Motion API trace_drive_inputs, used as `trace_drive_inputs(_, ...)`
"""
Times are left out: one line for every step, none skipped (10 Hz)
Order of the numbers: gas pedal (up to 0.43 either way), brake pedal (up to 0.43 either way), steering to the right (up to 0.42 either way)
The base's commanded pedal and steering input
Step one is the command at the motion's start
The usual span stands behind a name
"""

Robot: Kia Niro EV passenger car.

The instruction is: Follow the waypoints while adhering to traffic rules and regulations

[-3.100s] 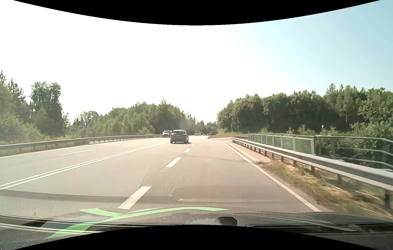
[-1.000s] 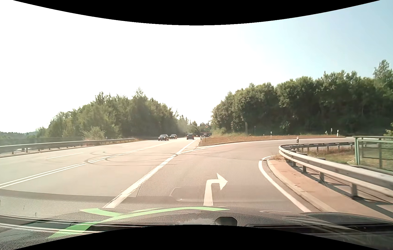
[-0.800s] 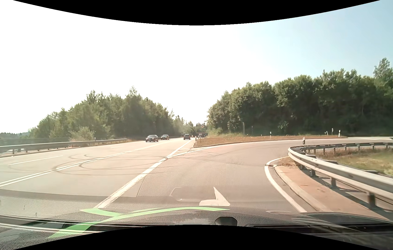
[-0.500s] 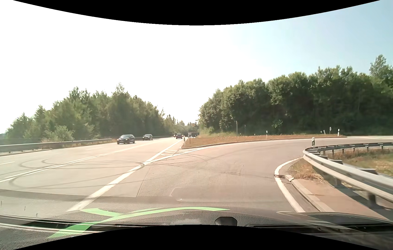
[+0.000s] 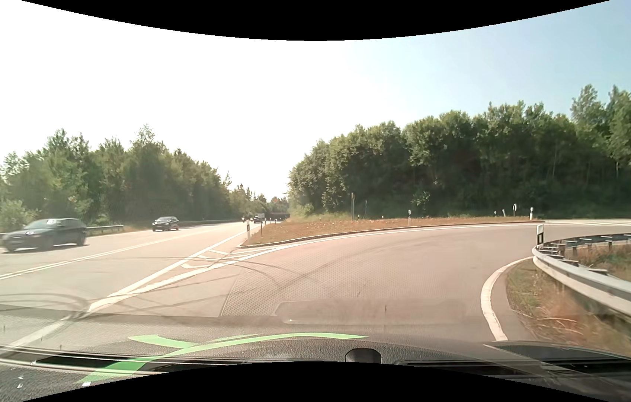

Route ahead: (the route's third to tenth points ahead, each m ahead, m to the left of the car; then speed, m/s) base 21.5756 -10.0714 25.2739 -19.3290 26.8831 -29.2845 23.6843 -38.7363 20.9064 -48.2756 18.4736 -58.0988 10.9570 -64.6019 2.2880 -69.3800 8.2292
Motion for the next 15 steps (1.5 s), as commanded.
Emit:
trace_drive_inputs(0.000, 0.110, 0.136)
trace_drive_inputs(0.000, 0.122, 0.147)
trace_drive_inputs(0.000, 0.128, 0.152)
trace_drive_inputs(0.000, 0.128, 0.157)
trace_drive_inputs(0.000, 0.122, 0.164)
trace_drive_inputs(0.000, 0.037, 0.172)
trace_drive_inputs(0.000, 0.000, 0.177)
trace_drive_inputs(0.000, 0.000, 0.186)
trace_drive_inputs(0.000, 0.000, 0.194)
trace_drive_inputs(0.000, 0.000, 0.206)
trace_drive_inputs(0.028, 0.000, 0.215)
trace_drive_inputs(0.087, 0.000, 0.219)
trace_drive_inputs(0.118, 0.000, 0.219)
trace_drive_inputs(0.138, 0.000, 0.219)
trace_drive_inputs(0.150, 0.000, 0.219)
